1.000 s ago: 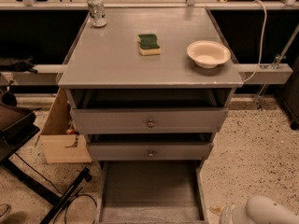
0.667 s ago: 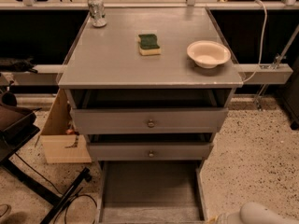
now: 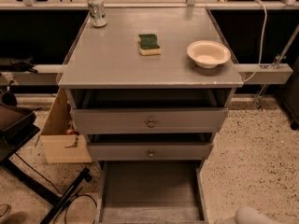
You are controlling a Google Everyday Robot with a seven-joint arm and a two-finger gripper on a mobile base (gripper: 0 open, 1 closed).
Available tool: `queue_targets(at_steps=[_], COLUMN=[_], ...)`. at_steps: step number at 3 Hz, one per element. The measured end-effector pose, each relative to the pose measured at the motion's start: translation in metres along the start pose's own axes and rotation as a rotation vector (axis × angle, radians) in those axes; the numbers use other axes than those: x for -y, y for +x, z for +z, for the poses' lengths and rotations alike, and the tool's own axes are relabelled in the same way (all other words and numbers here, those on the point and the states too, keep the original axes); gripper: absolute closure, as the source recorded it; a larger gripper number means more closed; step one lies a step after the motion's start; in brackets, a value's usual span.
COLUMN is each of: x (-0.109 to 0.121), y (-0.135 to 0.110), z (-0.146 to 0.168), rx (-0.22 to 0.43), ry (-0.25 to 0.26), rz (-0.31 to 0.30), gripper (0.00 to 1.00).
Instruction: Close bottom drawer
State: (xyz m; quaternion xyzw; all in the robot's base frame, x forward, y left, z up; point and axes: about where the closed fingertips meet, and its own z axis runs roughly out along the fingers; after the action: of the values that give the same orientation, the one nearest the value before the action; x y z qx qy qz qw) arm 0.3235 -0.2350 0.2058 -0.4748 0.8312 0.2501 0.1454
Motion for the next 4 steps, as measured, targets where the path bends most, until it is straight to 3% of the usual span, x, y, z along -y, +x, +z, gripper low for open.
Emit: queue_targets(at_steps=[1,2,3,4], x=[-0.002,-0.009,-0.004,0.002], y=[-0.002,0.002,0.019,0.019], z=[0.011,0.046,0.100,0.143], rx=[-0.008,0.054,0.163,0.275], ry=[-0.011,-0.075,-0.106,-0.131], rz=[-0.009,-0.010,-0.009,-0.035], gripper=[1.00,1.00,1.00,1.00])
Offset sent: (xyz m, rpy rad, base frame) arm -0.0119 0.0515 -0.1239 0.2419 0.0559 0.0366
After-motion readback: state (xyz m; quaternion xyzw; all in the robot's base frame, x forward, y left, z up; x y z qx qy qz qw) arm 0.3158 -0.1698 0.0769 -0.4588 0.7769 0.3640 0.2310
